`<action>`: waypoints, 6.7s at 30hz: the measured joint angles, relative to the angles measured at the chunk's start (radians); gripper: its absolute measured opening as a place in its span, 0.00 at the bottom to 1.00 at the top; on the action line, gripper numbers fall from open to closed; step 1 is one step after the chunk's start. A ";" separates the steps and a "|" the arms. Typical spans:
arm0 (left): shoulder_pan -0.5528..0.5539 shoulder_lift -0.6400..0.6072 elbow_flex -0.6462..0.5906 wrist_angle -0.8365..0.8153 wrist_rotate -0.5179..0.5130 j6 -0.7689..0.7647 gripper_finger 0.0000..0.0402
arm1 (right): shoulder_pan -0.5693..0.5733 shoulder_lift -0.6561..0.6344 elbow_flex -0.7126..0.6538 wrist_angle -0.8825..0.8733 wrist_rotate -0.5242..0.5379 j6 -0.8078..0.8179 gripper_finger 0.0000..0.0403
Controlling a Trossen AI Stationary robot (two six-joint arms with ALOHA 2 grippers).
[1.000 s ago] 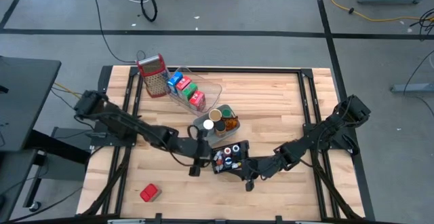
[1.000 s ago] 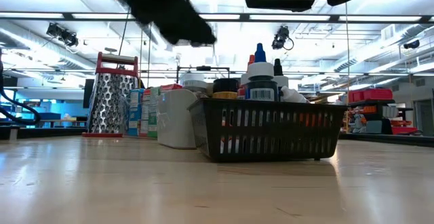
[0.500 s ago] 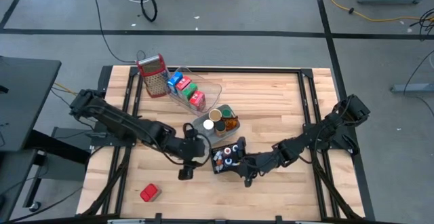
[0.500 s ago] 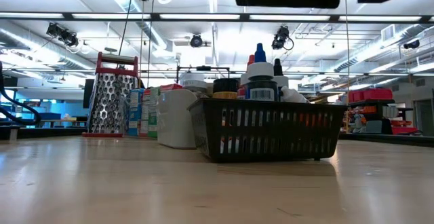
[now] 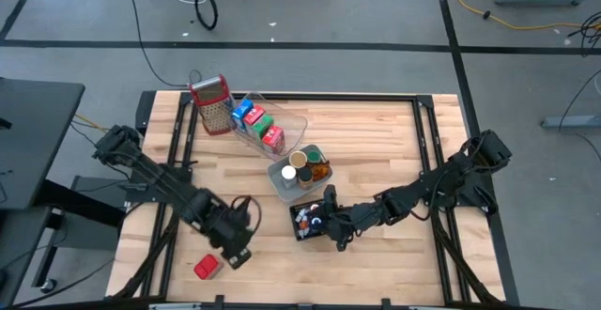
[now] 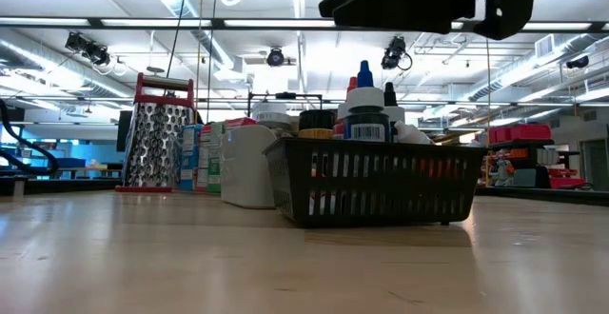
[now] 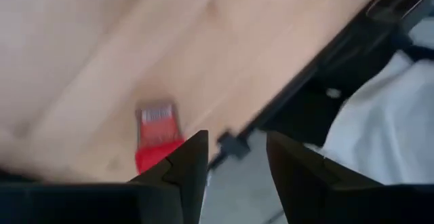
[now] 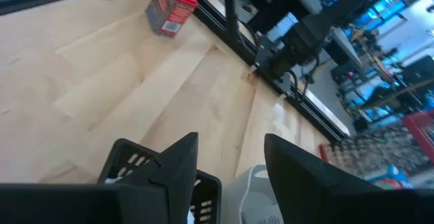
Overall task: Pick & Place Kitchen Items
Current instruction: Put the red seasoning can into the white transparent bin, then return to Home Position
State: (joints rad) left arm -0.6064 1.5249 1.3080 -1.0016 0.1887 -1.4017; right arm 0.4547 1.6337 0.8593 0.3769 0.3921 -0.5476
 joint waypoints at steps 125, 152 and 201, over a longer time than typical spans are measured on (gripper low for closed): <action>0.197 0.146 -0.072 0.226 -0.272 0.563 0.55 | -0.045 -0.305 0.000 -0.503 0.139 0.255 0.45; 0.471 0.145 -0.059 0.340 -0.453 1.225 0.55 | -0.045 -0.304 0.000 -0.512 0.059 0.398 0.45; 0.191 -0.394 -0.063 0.315 -0.995 1.283 0.64 | -0.055 -0.535 0.014 -0.304 -0.018 0.438 0.45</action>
State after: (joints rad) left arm -0.4158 1.1309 1.2451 -0.6864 -0.8060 -0.1191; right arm 0.4001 1.0987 0.8738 0.0731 0.3744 -0.1092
